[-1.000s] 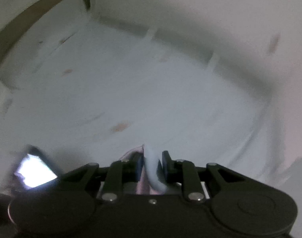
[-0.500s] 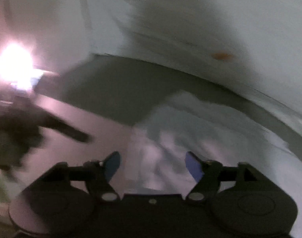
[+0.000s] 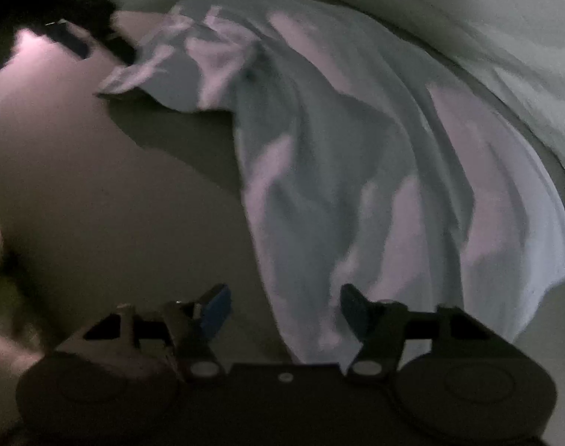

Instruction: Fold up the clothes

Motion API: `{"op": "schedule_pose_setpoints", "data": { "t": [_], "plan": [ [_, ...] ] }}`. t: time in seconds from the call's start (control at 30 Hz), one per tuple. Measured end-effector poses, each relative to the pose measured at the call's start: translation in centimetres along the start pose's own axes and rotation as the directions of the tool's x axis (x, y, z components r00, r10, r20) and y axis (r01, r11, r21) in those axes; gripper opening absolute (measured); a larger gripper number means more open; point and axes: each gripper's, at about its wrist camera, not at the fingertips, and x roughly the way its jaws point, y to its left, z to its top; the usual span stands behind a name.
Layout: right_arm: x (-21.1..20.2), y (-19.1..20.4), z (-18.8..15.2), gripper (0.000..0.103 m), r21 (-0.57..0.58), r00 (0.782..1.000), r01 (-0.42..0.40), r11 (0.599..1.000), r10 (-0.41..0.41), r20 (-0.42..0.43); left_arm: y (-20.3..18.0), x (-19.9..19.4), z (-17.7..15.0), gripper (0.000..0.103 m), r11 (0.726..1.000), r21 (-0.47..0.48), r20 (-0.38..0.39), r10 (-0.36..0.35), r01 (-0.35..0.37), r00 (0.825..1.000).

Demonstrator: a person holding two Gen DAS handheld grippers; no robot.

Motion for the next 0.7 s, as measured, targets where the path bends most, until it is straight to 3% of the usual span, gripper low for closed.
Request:
{"op": "schedule_pose_setpoints", "data": {
  "t": [0.07, 0.13, 0.23, 0.27, 0.33, 0.37, 0.4, 0.47, 0.5, 0.53, 0.6, 0.7],
  "plan": [
    [0.1, -0.4, -0.8, 0.056, 0.042, 0.999, 0.001, 0.999, -0.002, 0.035, -0.8, 0.8, -1.0, 0.089, 0.996, 0.063, -0.003, 0.057, -0.056, 0.998],
    [0.1, -0.2, -1.0, 0.048, 0.033, 0.997, 0.034, 0.999, -0.036, 0.068, -1.9, 2.0, -1.6, 0.089, 0.972, 0.202, 0.009, 0.119, -0.118, 0.993],
    [0.1, 1.0, -1.8, 0.044, -0.017, 0.991, 0.082, 0.996, -0.08, 0.11, -3.8, 3.9, -2.8, 0.089, 0.868, 0.443, 0.105, 0.198, -0.224, 0.975],
    [0.2, 1.4, -1.9, 0.045, -0.021, 0.988, 0.102, 0.995, -0.099, 0.117, -4.4, 4.3, -3.3, 0.097, 0.827, 0.503, 0.146, 0.204, -0.25, 0.968],
    [0.5, 1.4, -2.5, 0.051, -0.012, 0.981, 0.15, 0.989, -0.147, 0.124, -4.8, 4.4, -3.9, 0.098, 0.767, 0.568, 0.248, 0.186, -0.299, 0.951],
    [0.5, 1.6, -2.5, 0.053, 0.0, 0.977, 0.175, 0.985, -0.173, 0.126, -4.7, 4.7, -4.0, 0.097, 0.752, 0.585, 0.269, 0.173, -0.303, 0.948],
    [1.1, 1.2, -2.4, 0.052, 0.004, 0.974, 0.186, 0.983, -0.185, 0.128, -4.4, 4.7, -3.9, 0.091, 0.761, 0.58, 0.281, 0.147, -0.29, 0.948],
    [1.8, 0.6, -2.4, 0.039, 0.016, 0.978, 0.162, 0.987, -0.163, 0.132, -3.3, 4.8, -3.4, 0.065, 0.804, 0.547, 0.271, 0.094, -0.234, 0.958],
    [2.0, 0.2, -2.2, 0.017, 0.031, 0.985, 0.117, 0.993, -0.12, 0.122, -2.8, 4.8, -3.0, 0.053, 0.828, 0.526, 0.252, 0.064, -0.192, 0.966],
    [2.1, 0.0, -2.0, 0.009, 0.059, 0.992, 0.072, 0.996, -0.078, 0.104, -2.6, 5.0, -2.7, 0.011, 0.839, 0.508, 0.249, 0.072, -0.194, 0.966],
    [2.0, 0.5, -1.2, 0.001, 0.069, 0.991, 0.105, 0.992, -0.11, 0.077, -2.2, 5.2, -2.4, 0.007, 0.826, 0.474, 0.314, 0.165, -0.305, 0.935],
    [0.5, 1.3, 0.3, 0.001, 0.111, 0.991, 0.085, 0.99, -0.096, 0.098, 0.9, 4.0, -0.3, 0.007, 0.856, 0.358, 0.379, 0.232, -0.373, 0.896]
  ]
}}
